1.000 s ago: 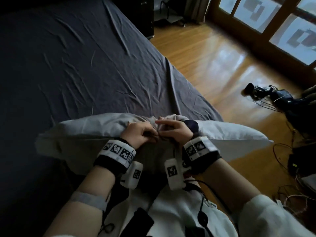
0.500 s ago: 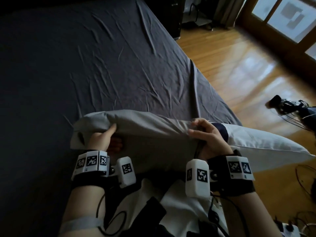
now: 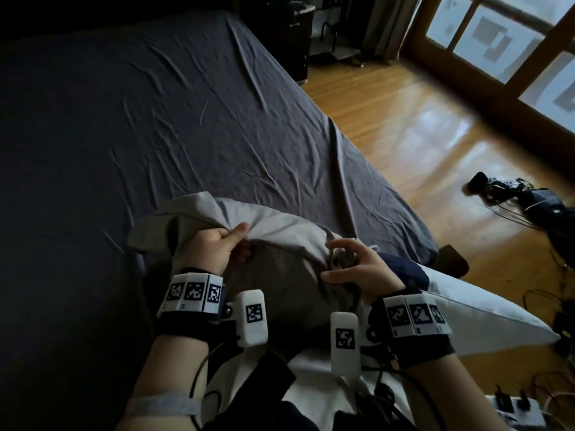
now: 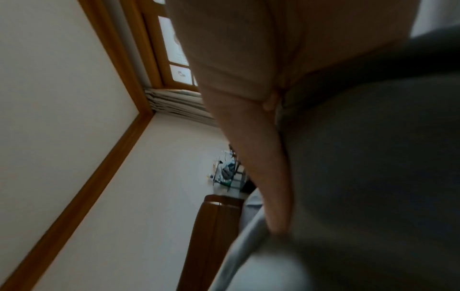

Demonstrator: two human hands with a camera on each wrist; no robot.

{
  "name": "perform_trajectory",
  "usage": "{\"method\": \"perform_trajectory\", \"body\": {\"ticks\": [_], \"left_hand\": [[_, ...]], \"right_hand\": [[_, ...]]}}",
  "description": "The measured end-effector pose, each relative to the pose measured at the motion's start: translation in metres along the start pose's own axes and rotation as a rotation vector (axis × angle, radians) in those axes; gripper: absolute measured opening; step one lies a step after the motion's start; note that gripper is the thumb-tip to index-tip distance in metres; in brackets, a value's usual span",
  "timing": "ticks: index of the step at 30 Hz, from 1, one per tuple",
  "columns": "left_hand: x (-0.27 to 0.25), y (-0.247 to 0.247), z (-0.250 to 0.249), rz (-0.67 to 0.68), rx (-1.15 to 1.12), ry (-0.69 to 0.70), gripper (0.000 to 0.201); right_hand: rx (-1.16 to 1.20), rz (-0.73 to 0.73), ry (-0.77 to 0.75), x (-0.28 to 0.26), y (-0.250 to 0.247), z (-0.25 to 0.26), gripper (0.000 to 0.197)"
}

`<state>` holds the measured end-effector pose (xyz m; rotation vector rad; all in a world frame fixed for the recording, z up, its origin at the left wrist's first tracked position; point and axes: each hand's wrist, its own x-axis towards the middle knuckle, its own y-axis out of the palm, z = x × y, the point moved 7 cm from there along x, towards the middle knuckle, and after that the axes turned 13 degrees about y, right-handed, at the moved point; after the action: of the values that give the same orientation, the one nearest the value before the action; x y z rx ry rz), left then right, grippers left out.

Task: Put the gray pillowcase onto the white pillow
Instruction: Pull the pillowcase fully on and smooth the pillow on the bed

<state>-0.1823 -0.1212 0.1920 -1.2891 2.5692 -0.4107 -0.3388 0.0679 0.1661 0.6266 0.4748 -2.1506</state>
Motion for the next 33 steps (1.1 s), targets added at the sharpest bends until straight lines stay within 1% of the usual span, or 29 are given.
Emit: {"method": "perform_trajectory", "body": {"ticks": [2,4,5,6,7,9,10,12,14,15,17,20,23,25,27,29,31,33], "left_hand": [[0.002,-0.009,0.0,-0.021,0.034,0.012,0.043],[0.002,-0.009,0.002,-0.01,0.033,-0.005,0.043],[0.001,-0.007,0.002,-0.001,0.029,-0.011,0.043],[0.001,-0.005,0.003,0.01,0.029,-0.018,0.043],[0.001,-0.002,0.003,0.024,0.028,-0.027,0.043],[0.001,0.0,0.002,0.034,0.021,-0.035,0.043],[0.001,0.001,0.002,0.044,0.016,-0.032,0.043],[0.001,0.003,0.001,0.072,-0.007,-0.036,0.042],[0.0,0.007,0.003,0.096,-0.048,-0.048,0.041],[0.0,0.009,0.003,0.107,-0.071,-0.051,0.039],[-0.002,0.011,0.004,0.125,-0.083,-0.047,0.038],[-0.004,0.009,0.0,0.116,-0.07,-0.008,0.039],[-0.005,0.004,-0.007,0.113,-0.059,0.031,0.039],[-0.006,0.004,-0.011,0.137,-0.026,0.043,0.039],[-0.008,0.006,-0.013,0.165,0.0,0.045,0.04],[-0.009,0.013,-0.014,0.205,0.022,0.037,0.04],[-0.013,0.025,-0.014,0.27,0.038,0.021,0.039],[-0.02,0.039,-0.014,0.342,0.021,0.003,0.038]], "right_hand": [[-0.105,-0.019,-0.006,0.001,-0.01,0.001,0.052],[-0.31,-0.058,0.003,0.003,-0.017,-0.003,0.054],[-0.392,-0.054,0.009,0.003,-0.018,-0.004,0.055],[-0.414,-0.037,0.004,0.004,-0.017,-0.004,0.054],[-0.353,-0.009,-0.01,0.004,-0.016,-0.004,0.051],[-0.085,0.059,-0.062,0.001,-0.012,0.001,0.051],[0.041,0.078,-0.093,0.0,-0.01,0.004,0.054],[0.217,0.093,-0.13,0.0,-0.007,0.005,0.061],[0.37,0.156,-0.124,-0.001,0.0,0.005,0.071],[0.406,0.197,-0.105,-0.002,0.007,0.004,0.073],[0.367,0.25,-0.065,-0.002,0.021,0.002,0.076],[0.253,0.246,-0.028,-0.002,0.032,0.001,0.073],[0.082,0.209,-0.058,-0.003,0.032,0.007,0.073],[0.032,0.217,-0.087,-0.004,0.034,0.011,0.075],[0.05,0.238,-0.121,-0.005,0.038,0.013,0.075],[0.13,0.303,-0.128,-0.007,0.043,0.013,0.073],[0.203,0.349,-0.13,-0.009,0.047,0.015,0.066],[0.189,0.344,-0.156,-0.009,0.051,0.021,0.063]]}}
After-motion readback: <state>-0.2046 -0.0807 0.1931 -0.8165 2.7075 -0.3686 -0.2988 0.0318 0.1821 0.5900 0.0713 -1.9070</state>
